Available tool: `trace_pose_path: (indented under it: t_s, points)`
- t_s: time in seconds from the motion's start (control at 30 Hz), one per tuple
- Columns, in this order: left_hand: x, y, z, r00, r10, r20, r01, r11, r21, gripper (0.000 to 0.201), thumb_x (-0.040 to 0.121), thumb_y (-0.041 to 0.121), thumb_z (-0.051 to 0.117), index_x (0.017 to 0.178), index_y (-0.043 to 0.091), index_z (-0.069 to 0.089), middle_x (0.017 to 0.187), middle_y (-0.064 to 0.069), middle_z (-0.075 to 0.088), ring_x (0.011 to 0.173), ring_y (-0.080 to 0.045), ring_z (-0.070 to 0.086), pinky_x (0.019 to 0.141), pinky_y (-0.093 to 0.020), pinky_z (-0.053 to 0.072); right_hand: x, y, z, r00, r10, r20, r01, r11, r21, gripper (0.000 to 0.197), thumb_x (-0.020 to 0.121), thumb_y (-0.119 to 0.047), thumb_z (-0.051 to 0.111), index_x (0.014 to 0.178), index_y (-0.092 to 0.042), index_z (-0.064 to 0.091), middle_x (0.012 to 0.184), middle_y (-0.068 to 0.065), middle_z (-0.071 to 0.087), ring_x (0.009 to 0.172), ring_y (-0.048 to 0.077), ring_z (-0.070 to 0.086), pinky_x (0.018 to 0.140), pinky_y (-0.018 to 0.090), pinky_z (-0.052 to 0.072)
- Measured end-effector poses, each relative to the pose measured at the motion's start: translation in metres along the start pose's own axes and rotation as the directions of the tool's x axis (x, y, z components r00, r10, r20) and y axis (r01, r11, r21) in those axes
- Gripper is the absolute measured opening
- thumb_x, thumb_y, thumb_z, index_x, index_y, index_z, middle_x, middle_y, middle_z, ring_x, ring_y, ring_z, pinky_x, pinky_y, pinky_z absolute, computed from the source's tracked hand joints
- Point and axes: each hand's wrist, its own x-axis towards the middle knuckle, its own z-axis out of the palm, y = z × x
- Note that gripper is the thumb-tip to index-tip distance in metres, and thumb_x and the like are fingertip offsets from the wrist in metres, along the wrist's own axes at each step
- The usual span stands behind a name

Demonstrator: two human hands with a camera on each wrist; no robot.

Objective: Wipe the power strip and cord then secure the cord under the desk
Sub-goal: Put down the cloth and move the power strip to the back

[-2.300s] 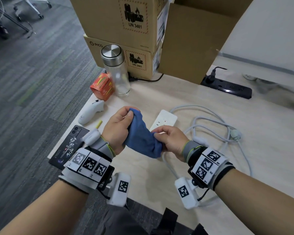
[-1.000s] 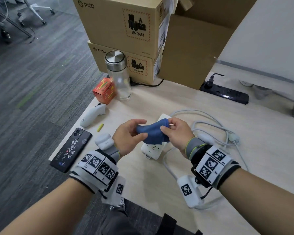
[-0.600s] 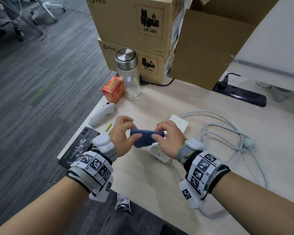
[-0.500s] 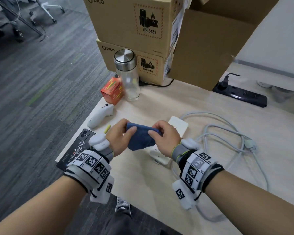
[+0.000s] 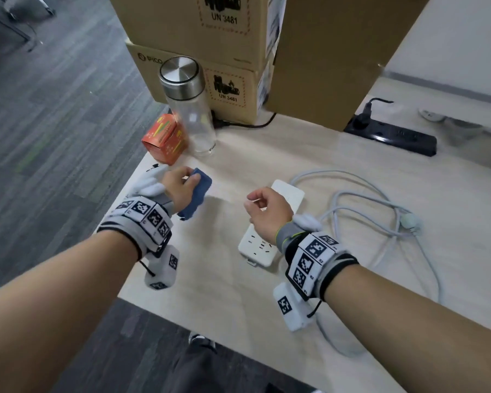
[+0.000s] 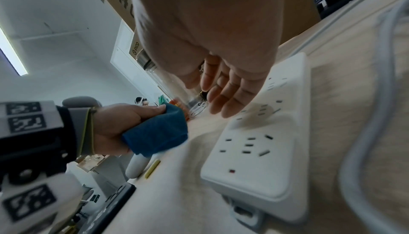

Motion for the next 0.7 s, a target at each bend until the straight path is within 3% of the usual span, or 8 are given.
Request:
trace_pose_path:
  t_s: [0.1, 0.17, 0.23, 0.3, 0.4, 0.47, 0.6, 0.7]
  points:
    - [0.022, -0.007, -0.014, 0.994, -0.043, -0.102, 0.055, 0.991, 0.118, 0.019, 0.095, 0.024, 0.048, 0.092, 0.009, 0.060, 0.079, -0.007, 0.059, 0.091, -0.033, 0.058, 0.077, -0.032, 0.037, 0.003, -0.002, -0.006, 1.000, -0.015, 0.000, 0.015, 0.999, -0.049, 0.010, 0.089, -0.025, 0.063, 0.098, -0.021, 0.062, 0.077, -0.011, 0.056, 0.076, 0.020, 0.063, 0.077, 0.031, 0.052]
    - [0.026, -0.007, -0.024, 0.991, -0.069, -0.115, 0.093, 0.972, 0.217, 0.024, 0.092, 0.022, 0.051, 0.110, 0.007, 0.058, 0.101, -0.016, 0.063, 0.101, -0.036, 0.057, 0.082, -0.037, 0.040, 0.007, 0.000, -0.015, 1.000, -0.012, -0.016, 0.011, 0.998, -0.063, 0.012, 0.089, -0.026, 0.062, 0.099, -0.020, 0.063, 0.078, -0.011, 0.056, 0.076, 0.015, 0.057, 0.077, 0.029, 0.049]
    - [0.022, -0.002, -0.032, 0.997, 0.001, -0.077, 0.034, 0.892, 0.451, 0.039, 0.089, 0.025, 0.055, 0.126, 0.013, 0.049, 0.121, -0.016, 0.056, 0.111, -0.034, 0.053, 0.085, -0.037, 0.041, 0.008, 0.002, -0.026, 1.000, 0.004, -0.031, -0.006, 0.998, -0.059, 0.012, 0.089, -0.027, 0.062, 0.100, -0.021, 0.062, 0.079, -0.010, 0.057, 0.075, 0.014, 0.057, 0.076, 0.031, 0.051]
    - [0.015, 0.006, -0.027, 0.992, 0.125, 0.002, -0.099, 0.776, 0.623, 0.043, 0.089, 0.035, 0.053, 0.129, 0.021, 0.046, 0.129, -0.008, 0.051, 0.118, -0.029, 0.049, 0.096, -0.037, 0.041, 0.007, 0.006, -0.039, 0.998, 0.025, -0.053, -0.028, 0.998, -0.064, 0.012, 0.089, -0.028, 0.062, 0.100, -0.022, 0.062, 0.079, -0.011, 0.056, 0.072, 0.013, 0.056, 0.071, 0.029, 0.050]
    - [-0.002, 0.022, 0.015, 0.985, 0.142, 0.093, -0.169, 0.889, 0.426, 0.033, 0.085, 0.041, 0.059, 0.115, 0.027, 0.056, 0.117, -0.003, 0.061, 0.097, -0.024, 0.061, 0.090, -0.037, 0.048, 0.004, 0.013, -0.060, 0.995, 0.038, -0.090, -0.048, 0.992, -0.113, 0.013, 0.089, -0.030, 0.062, 0.100, -0.023, 0.062, 0.086, -0.009, 0.059, 0.077, 0.012, 0.056, 0.069, 0.021, 0.038]
    - [-0.021, 0.041, 0.052, 0.977, 0.100, 0.188, -0.151, 0.947, 0.284, 0.045, 0.079, 0.049, 0.063, 0.118, 0.028, 0.053, 0.115, -0.003, 0.062, 0.091, -0.023, 0.063, 0.085, -0.040, 0.052, -0.001, 0.020, -0.080, 0.993, 0.046, -0.110, -0.061, 0.989, -0.136, 0.014, 0.089, -0.031, 0.060, 0.101, -0.023, 0.061, 0.087, -0.009, 0.060, 0.080, 0.013, 0.057, 0.071, 0.022, 0.039]
    - [-0.059, 0.072, 0.104, 0.961, -0.044, 0.273, -0.102, 0.861, 0.498, 0.095, 0.063, 0.073, 0.061, 0.137, 0.023, 0.027, 0.129, -0.011, 0.045, 0.112, -0.030, 0.053, 0.091, -0.044, 0.047, -0.013, 0.042, -0.121, 0.983, 0.077, -0.169, -0.108, 0.976, -0.187, 0.016, 0.090, -0.027, 0.059, 0.105, -0.021, 0.061, 0.092, -0.008, 0.061, 0.086, 0.016, 0.059, 0.072, 0.021, 0.039]
    - [-0.074, 0.091, 0.120, 0.966, -0.072, 0.249, -0.097, 0.789, 0.607, 0.089, 0.064, 0.066, 0.065, 0.129, 0.015, 0.031, 0.122, -0.011, 0.044, 0.108, -0.029, 0.051, 0.083, -0.038, 0.044, -0.028, 0.067, -0.159, 0.962, 0.132, -0.240, -0.185, 0.959, -0.213, 0.018, 0.090, -0.028, 0.059, 0.106, -0.019, 0.060, 0.096, -0.004, 0.063, 0.086, 0.018, 0.058, 0.074, 0.022, 0.040]
